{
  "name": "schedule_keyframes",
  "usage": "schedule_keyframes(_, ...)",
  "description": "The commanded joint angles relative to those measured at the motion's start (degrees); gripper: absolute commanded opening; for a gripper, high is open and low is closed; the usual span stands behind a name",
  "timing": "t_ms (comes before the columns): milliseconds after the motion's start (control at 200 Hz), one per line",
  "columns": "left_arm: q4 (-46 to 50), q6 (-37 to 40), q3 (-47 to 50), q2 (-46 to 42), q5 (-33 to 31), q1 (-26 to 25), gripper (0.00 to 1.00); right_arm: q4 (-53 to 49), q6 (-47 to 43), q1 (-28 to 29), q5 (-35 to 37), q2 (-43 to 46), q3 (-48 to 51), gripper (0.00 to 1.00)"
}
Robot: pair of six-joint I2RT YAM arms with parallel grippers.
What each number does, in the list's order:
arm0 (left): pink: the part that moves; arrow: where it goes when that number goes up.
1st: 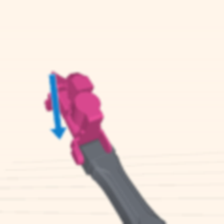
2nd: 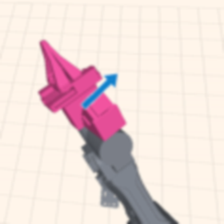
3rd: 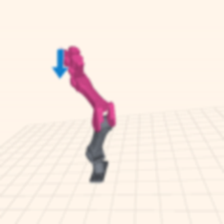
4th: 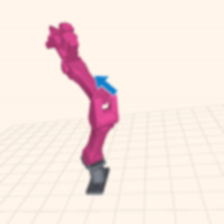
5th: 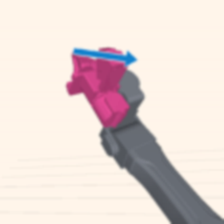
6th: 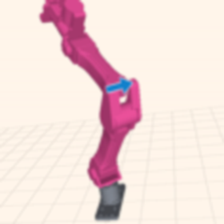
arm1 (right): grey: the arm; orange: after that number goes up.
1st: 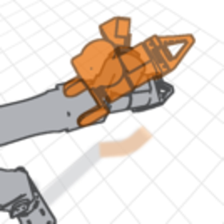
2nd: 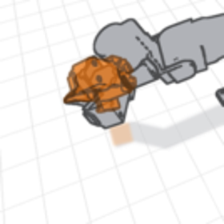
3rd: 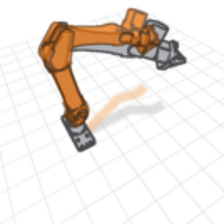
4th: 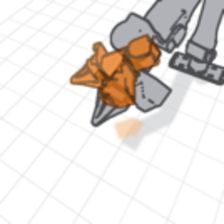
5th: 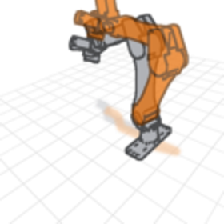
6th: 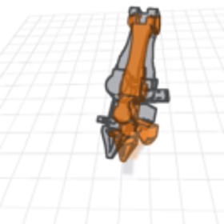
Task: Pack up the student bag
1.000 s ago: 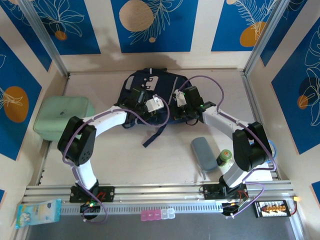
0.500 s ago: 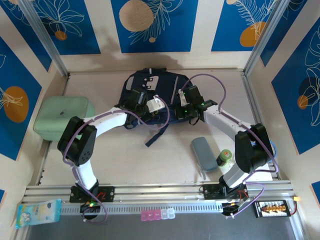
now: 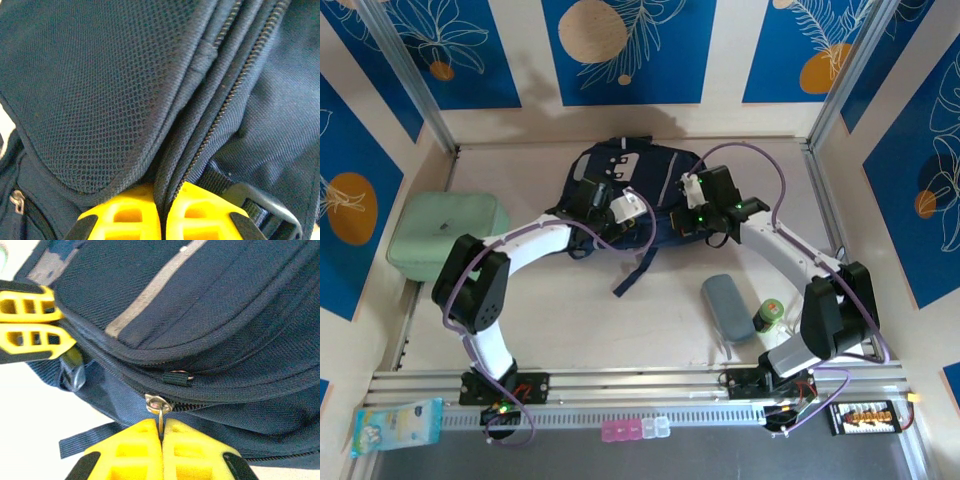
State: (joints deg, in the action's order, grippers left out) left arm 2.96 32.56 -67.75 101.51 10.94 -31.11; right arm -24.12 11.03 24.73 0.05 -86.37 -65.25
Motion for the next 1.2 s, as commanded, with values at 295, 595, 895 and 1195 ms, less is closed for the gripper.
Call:
schedule_keyframes(295,3.81,-9.96,-4.50,1.64,-2.05,2.34,0.00,-2.21,6.89,2.31,8.16,-4.05,-2.15,0.00)
schedule_keyframes(595,5.81,-8.03,-3.80,0.23,-4.18,3.70,0.00,-5.17,6.37,-3.99,14.79,-1.56,-0.92,0.00)
schedule_keyframes(895,3.93,-16.03,-2.61,-1.95,0.07,4.45,0.48,-8.99,4.49,1.47,-1.86,-5.65,-11.44,0.00)
schedule_keyframes(1195,8.40,-49.68,3.86,-13.24,-8.99,7.31,0.68,-5.48,9.71,9.58,-8.91,-14.24,-18.17,0.00)
